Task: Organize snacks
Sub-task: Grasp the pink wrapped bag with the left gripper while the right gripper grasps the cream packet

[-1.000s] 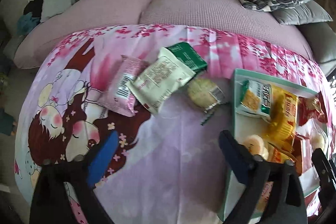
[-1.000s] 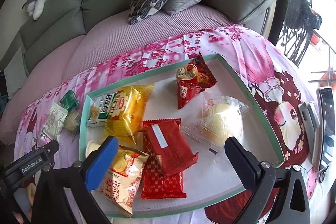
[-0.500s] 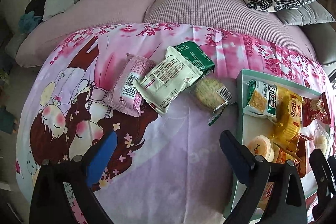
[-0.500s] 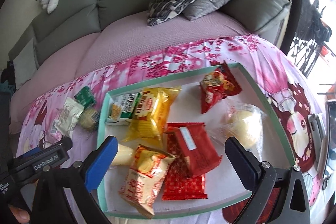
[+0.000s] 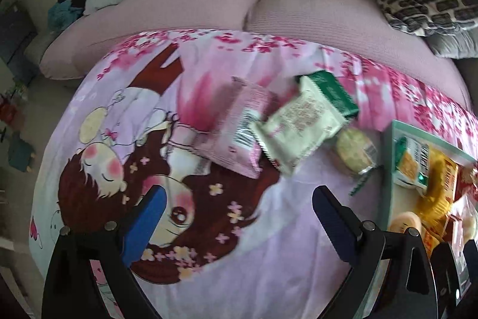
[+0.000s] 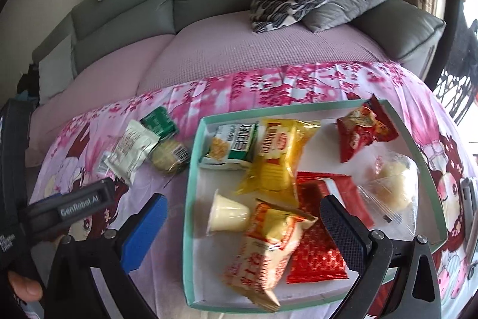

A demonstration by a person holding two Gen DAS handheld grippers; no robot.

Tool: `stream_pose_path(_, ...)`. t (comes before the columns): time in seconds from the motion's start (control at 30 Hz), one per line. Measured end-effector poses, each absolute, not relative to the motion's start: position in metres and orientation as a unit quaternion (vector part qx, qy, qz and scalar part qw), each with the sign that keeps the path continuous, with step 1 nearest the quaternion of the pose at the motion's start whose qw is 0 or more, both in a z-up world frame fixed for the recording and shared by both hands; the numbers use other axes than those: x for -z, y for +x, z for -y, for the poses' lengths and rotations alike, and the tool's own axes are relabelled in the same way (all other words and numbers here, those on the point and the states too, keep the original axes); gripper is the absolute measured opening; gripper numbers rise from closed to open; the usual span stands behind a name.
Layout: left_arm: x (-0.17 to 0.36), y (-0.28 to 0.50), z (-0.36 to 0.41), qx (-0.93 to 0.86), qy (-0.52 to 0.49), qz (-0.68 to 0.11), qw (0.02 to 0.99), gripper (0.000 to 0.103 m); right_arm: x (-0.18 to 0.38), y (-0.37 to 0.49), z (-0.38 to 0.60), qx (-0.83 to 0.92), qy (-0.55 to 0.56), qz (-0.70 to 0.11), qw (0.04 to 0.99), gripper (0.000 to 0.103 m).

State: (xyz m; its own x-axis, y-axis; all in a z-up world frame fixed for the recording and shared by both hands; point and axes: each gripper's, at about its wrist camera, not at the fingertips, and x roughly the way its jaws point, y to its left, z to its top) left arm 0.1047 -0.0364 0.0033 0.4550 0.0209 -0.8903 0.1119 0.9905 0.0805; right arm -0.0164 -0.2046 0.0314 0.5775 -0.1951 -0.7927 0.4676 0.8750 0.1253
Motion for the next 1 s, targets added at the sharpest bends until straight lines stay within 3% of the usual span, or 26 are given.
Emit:
stream_pose_path(0.4, 0.002, 0.137, 0.018, 0.045, 0.044, -0.537, 0.842, 0.098, -0.032, 0.009, 0.185, 0.16, 0.142, -0.417, 0.883, 0.102)
stream_pose_path(0.67, 0.009, 0.174, 0.023, 0.101, 0.071, -0.544, 0.83, 0.098, -0.031, 0.047, 0.18, 0.124, 0.146, -0.42, 0.887, 0.089)
stream_pose_path(1.0, 0.02, 0.21, 0.003, 0.118, 0.033, -0.553, 0.824, 0.096, -0.008, 0.098, 0.165, 0.079, 0.178, -0.447, 0.873, 0.072)
